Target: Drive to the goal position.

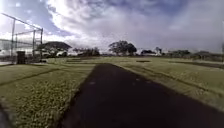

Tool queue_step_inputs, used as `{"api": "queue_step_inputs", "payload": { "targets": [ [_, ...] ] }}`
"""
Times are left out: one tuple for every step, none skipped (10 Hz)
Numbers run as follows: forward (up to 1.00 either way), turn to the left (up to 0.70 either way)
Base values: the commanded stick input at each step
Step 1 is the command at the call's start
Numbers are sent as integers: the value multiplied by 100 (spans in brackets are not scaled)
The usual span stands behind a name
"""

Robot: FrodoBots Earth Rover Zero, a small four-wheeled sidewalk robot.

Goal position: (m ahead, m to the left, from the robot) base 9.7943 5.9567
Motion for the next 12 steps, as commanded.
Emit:
{"api": "queue_step_inputs", "payload": {
  "targets": [
    [70,0],
    [70,0],
    [70,0],
    [70,0],
    [70,0],
    [70,0],
    [70,0],
    [70,0],
    [70,0],
    [70,0],
    [70,0],
    [70,0]
  ]
}}
